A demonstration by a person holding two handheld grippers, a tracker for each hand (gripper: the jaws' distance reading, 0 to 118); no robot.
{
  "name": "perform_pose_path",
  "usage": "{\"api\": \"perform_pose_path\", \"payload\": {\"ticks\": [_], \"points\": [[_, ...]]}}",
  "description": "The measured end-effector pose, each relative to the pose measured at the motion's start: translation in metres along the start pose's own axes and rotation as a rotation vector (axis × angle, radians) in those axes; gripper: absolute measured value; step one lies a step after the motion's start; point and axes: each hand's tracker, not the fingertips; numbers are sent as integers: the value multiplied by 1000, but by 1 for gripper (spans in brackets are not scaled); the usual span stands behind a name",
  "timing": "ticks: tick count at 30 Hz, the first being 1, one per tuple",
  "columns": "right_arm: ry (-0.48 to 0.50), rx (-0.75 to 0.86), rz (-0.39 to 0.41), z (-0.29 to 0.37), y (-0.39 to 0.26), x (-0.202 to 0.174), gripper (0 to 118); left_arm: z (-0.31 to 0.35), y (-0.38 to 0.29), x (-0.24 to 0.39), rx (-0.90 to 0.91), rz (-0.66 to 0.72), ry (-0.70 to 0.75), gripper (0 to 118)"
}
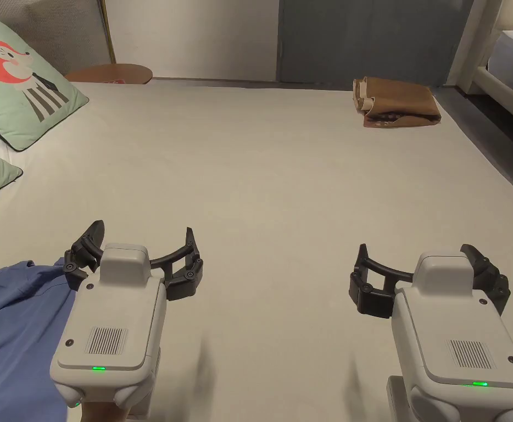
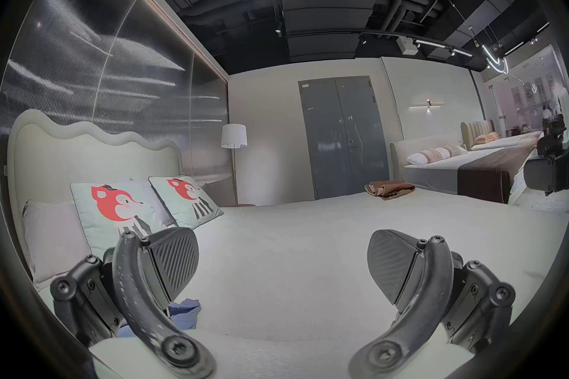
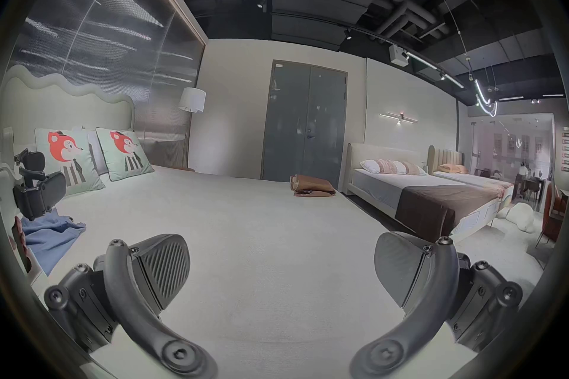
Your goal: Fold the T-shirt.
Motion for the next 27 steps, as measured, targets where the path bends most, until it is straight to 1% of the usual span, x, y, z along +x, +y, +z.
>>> {"api": "perform_pose_path", "payload": {"ticks": [11, 13, 14, 15, 16, 17, 18, 19, 21, 23, 27], "points": [[5, 2, -5, 1, 2, 1, 118, 0, 5, 0, 3, 2, -4, 109], [6, -1, -7, 2, 3, 1, 116, 1, 7, -1, -4, 4, 3, 106], [8, 4, -8, 3, 4, 1, 105, 3, 8, -2, 1, 18, 0, 96], [11, 5, -8, 4, 4, 0, 87, 3, 8, -2, 7, 38, -10, 74], [9, 4, -4, 4, 5, -1, 66, 4, 8, -3, 5, 44, -15, 43], [5, 0, 3, 3, 6, -2, 30, 2, 9, -2, -1, 40, 1, 0], [-1, -2, 10, 3, 7, -3, 7, 0, 10, -1, -14, 36, 21, 0], [-12, 2, 14, 3, 6, -4, 1, -1, 10, -2, -14, 52, 1, 0], [-4, 6, 14, 4, 7, -2, 1, -2, 10, -5, -12, 71, -17, 0], [-5, 8, 13, 4, 8, -3, 1, -1, 10, -1, 0, 30, 12, 0], [11, 7, 5, 3, 10, -6, 1, 0, 11, -5, -2, 39, 2, 0]]}}
